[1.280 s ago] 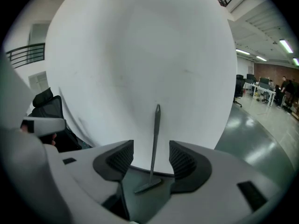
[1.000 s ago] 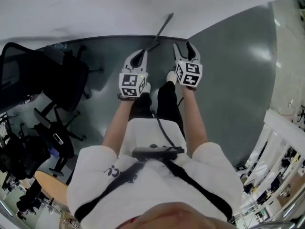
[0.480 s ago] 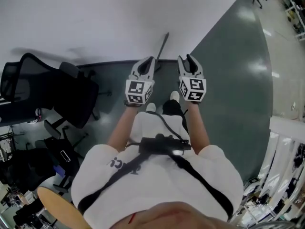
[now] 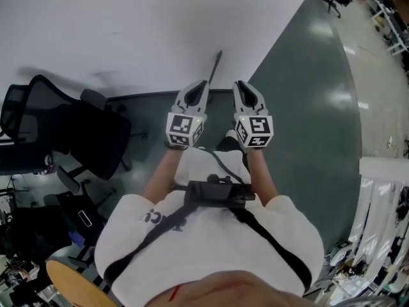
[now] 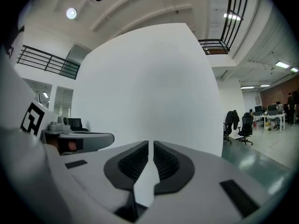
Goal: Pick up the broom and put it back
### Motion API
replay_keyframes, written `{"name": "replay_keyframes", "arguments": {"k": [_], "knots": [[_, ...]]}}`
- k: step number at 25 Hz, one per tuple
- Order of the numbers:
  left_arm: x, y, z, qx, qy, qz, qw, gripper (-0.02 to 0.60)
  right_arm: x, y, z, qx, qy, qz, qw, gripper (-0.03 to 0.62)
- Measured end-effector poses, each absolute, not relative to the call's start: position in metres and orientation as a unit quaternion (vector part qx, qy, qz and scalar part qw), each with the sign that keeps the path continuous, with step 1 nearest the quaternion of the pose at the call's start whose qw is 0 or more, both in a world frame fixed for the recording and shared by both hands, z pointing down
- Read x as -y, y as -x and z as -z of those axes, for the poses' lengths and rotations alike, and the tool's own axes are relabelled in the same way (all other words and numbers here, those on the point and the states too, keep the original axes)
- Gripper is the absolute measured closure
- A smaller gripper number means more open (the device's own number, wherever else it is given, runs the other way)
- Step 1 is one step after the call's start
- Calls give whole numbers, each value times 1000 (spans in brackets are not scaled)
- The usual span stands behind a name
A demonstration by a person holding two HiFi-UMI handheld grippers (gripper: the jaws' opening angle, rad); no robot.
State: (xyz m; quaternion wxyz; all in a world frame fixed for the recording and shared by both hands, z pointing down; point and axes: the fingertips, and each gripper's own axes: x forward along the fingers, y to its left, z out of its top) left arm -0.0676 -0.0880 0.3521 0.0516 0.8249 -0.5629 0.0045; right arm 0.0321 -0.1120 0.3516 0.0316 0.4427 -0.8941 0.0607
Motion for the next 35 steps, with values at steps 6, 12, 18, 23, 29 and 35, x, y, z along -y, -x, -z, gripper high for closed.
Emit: {"name": "replay_keyframes", "arguments": {"k": [6, 12, 18, 23, 29, 35], "knots": [[74, 71, -351, 571, -819, 2, 54, 572, 96, -25, -341, 896, -438, -64, 16, 586], [60, 93, -347, 586, -809, -3, 49, 572, 83, -7, -343, 892, -446, -66, 20, 588], [65, 107, -344, 604, -795, -5, 51, 572, 97, -13, -347, 881, -465, -81, 24, 588], [58, 98, -332, 604, -795, -4, 59, 572, 110, -40, -344, 859, -498, -114, 28, 588], [55, 90, -321, 600, -798, 0, 58, 572, 114, -44, -345, 854, -502, -127, 40, 588], [58, 98, -322, 605, -794, 0, 65, 572, 114, -23, -345, 865, -483, -129, 46, 588]]}}
